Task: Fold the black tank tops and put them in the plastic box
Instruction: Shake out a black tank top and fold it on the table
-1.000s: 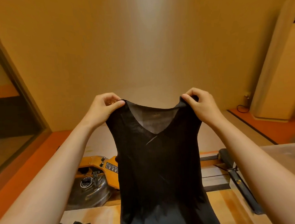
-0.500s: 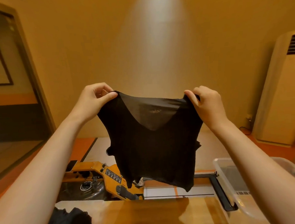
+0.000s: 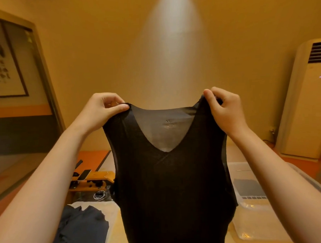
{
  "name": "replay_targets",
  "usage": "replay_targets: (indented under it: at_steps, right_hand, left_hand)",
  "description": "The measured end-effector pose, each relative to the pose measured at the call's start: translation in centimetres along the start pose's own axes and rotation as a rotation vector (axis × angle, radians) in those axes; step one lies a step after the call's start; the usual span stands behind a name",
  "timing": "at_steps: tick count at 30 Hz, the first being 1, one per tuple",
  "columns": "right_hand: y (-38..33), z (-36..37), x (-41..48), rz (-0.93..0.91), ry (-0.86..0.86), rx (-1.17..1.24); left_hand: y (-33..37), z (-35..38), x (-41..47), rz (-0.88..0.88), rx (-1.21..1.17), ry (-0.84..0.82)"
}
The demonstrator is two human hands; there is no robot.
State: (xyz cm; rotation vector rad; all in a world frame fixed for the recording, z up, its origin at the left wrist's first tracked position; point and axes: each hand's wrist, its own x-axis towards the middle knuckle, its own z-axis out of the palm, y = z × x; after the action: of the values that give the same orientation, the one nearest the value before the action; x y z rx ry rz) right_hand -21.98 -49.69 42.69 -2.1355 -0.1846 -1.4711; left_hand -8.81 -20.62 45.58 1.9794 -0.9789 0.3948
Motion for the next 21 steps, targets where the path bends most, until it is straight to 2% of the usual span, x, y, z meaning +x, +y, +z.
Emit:
replay_targets:
  at_steps: [6, 10, 18, 21]
  right_hand:
    - [2.6, 1.5, -1.2, 0.103, -0.085, -0.036]
    - [6.2, 4.4, -2.1, 0.240, -0.258, -0.097]
    - [18.9, 15.7, -10.8, 0.672, -0.595, -0.108]
    - [24.3, 19.7, -14.7, 0.773, -0.624, -0.291]
  left_hand:
    - [-2.2, 1.6, 0.8, -0.064, -0.004, -0.093]
    - [-6.0, 4.5, 2.7, -0.115, 0.002, -0.200]
    - [-22.7, 17.8, 5.0, -0.317, 0.068, -0.472]
    - [-29.8, 23.0, 5.0, -0.398, 0.126, -0.539]
